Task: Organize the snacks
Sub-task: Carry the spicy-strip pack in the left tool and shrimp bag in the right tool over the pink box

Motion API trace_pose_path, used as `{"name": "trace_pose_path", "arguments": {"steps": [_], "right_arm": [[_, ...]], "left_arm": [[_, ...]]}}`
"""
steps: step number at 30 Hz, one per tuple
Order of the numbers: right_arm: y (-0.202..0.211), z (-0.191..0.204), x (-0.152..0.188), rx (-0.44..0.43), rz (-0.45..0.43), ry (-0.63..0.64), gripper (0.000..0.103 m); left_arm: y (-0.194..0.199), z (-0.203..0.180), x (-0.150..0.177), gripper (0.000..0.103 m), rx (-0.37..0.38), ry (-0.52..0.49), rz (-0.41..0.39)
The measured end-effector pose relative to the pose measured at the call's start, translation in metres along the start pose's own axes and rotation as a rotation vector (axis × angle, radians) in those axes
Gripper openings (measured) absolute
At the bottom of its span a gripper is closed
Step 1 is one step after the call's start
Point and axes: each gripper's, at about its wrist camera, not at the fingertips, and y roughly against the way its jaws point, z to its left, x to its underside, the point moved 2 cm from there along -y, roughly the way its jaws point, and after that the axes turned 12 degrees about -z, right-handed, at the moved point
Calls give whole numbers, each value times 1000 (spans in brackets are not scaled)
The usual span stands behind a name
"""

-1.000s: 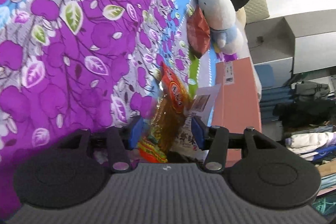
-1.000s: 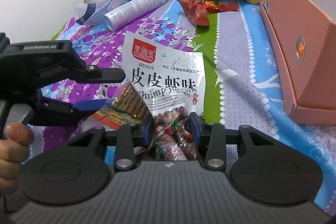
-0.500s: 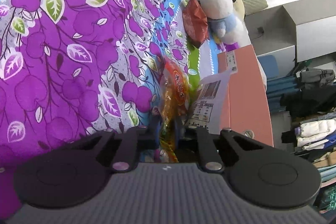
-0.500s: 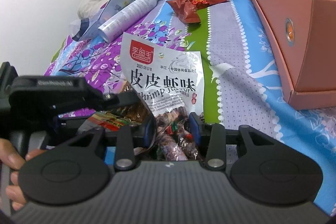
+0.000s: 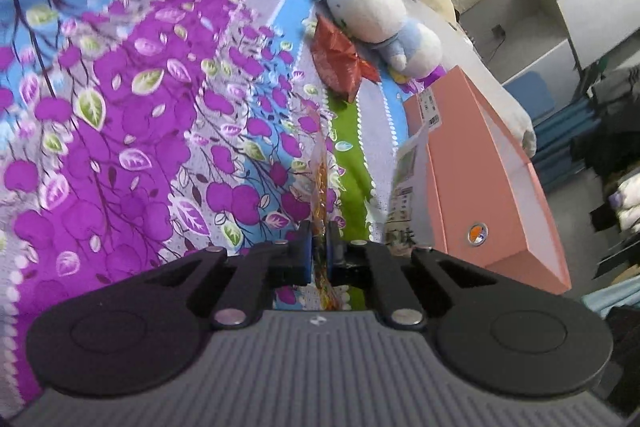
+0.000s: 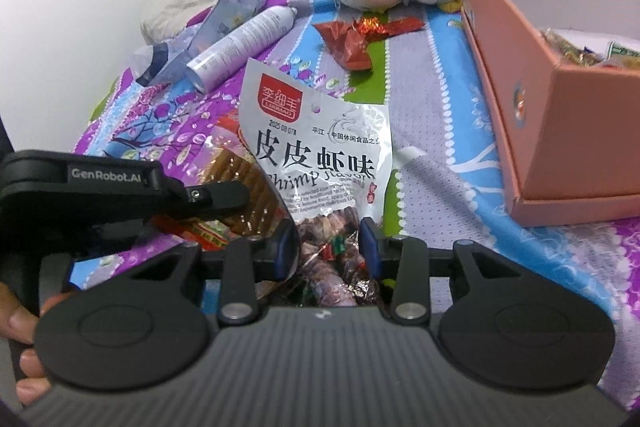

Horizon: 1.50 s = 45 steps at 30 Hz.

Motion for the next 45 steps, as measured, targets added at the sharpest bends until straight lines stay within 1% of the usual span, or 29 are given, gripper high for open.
{"name": "trace_pose_path", "arguments": {"steps": [6,10,15,19,23,29,34,41,45], "right_arm": [[19,4,-14,6,-29,24,39],[34,14,-26,8,-57,79,39],[49,16,-37,1,-75,70,39],[60,18,-44,9,-98,79,39],[73,15,-50,18,-124,88,39],[98,3,-59,56,-166,75,39],[123,-10,-63,104,-202,69,39],[153,-38,-62,177,-234,14,39],[160,-56,-61,214,-232,3,39]], "left_arm": [[16,-18,-1,7,-38,-72,-18],[32,-33,-3,7,-52,-115,-42],[52,-50,-8,7,-43,-139,-76],[66,-65,-11,7,-43,-166,-96],[78,-79,-13,7,-27,-176,-116],[89,-106,-15,7,23,-207,-118],[91,-133,-9,7,77,-235,-108],[78,-182,9,7,175,-285,-66],[63,-212,20,7,231,-323,-37]]}}
